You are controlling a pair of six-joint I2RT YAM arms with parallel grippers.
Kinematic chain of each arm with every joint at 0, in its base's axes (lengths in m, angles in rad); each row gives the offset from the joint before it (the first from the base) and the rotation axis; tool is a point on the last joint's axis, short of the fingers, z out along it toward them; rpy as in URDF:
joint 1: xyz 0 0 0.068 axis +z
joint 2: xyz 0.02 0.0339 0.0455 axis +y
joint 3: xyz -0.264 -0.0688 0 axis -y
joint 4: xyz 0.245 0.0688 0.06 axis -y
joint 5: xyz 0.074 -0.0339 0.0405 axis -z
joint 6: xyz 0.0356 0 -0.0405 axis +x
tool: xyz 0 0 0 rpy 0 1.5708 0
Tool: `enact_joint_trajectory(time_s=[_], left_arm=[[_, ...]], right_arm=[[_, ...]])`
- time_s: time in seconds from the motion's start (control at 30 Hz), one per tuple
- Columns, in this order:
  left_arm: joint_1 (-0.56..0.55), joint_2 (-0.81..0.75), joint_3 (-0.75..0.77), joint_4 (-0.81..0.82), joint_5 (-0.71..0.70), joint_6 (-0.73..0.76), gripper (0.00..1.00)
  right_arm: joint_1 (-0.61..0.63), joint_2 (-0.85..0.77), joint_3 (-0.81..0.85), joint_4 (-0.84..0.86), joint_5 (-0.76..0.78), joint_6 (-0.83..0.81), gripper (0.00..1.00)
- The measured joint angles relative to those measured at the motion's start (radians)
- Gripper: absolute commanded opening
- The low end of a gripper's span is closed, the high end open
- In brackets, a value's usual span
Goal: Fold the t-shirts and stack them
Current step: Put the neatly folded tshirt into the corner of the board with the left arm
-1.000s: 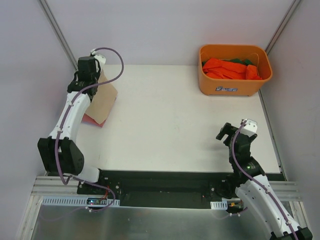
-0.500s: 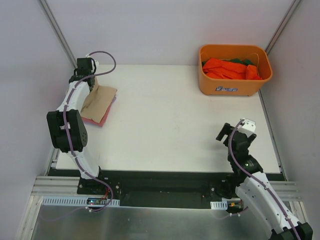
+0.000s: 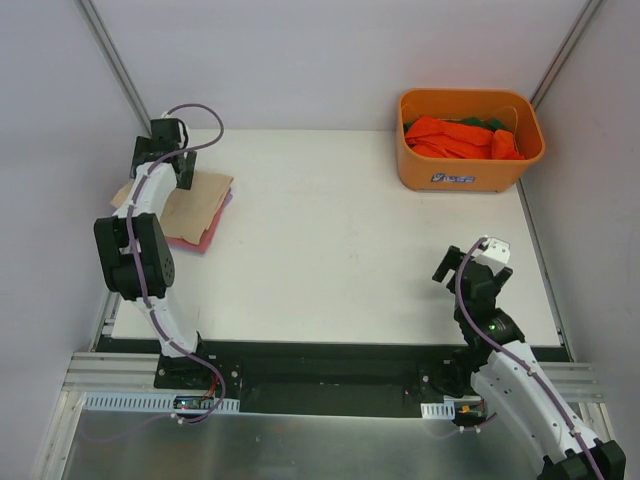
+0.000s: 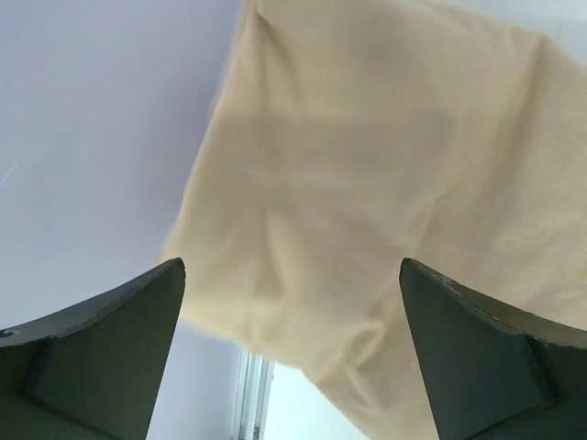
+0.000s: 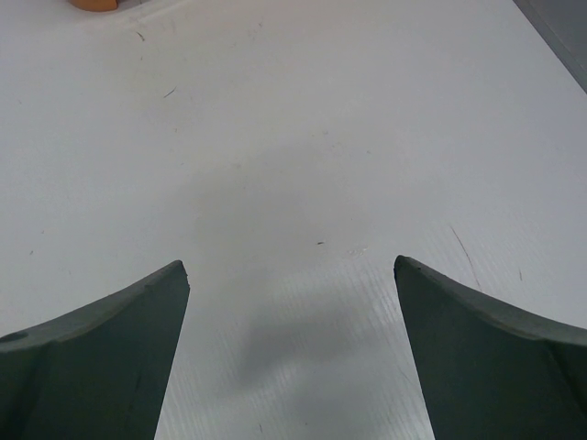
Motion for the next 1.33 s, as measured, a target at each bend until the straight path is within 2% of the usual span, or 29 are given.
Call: enact_joint_trajectory(time_s=[0.13,0.23,0.5,0.57,0.7,0.77,0.87,0.97,1.07,1.17,1.33], left_arm=[[0.006,-0.080,0.000,-0.014,0.021,-0.056,0.99],[0.006,-0.202,0.000,-0.019,0.060,-0.117,0.99],[-0.032,-0.552,0.015,-0.034,0.270,-0.436,0.99],[-0.128,-0.586,0.037,-0.035,0.276,-0.502,0.99],[-0.461,-0.593,0.036,-0.026,0.236,-0.552,0.99],[-0.607,-0.603,-0.038,0.002,0.238,-0.584,0.99],[-0.725,-0.653,-0.238,0.029,0.225,-0.643,0.99],[-0.795,-0.722,-0.514,0.058,0.194,-0.719,0.99],[-0.813,-0.784,-0.785,0.120,0.220,-0.803,0.99],[-0.813,-0.836,-0.908,0.134,0.226,-0.845,0.99],[-0.813,-0.959,-0.930,0.214,0.205,-0.865,0.99]], right_arm=[[0.000,0.001,0.000,-0.001,0.003,0.017,0.96],[0.000,-0.001,0.000,-0.008,0.007,0.034,0.96],[-0.002,-0.039,0.000,-0.025,0.000,0.074,0.96],[-0.003,-0.037,0.000,-0.029,-0.012,0.074,0.96],[-0.005,-0.017,0.000,-0.031,-0.024,0.073,0.96],[-0.006,-0.010,0.000,-0.032,-0.024,0.071,0.96],[-0.007,-0.009,0.000,-0.039,-0.029,0.066,0.96],[-0.007,-0.020,0.000,-0.042,-0.035,0.066,0.96],[-0.007,-0.045,0.000,-0.044,-0.034,0.067,0.96],[-0.007,-0.072,-0.001,-0.044,-0.034,0.067,0.96],[-0.008,-0.126,-0.031,-0.018,-0.052,0.058,0.96]])
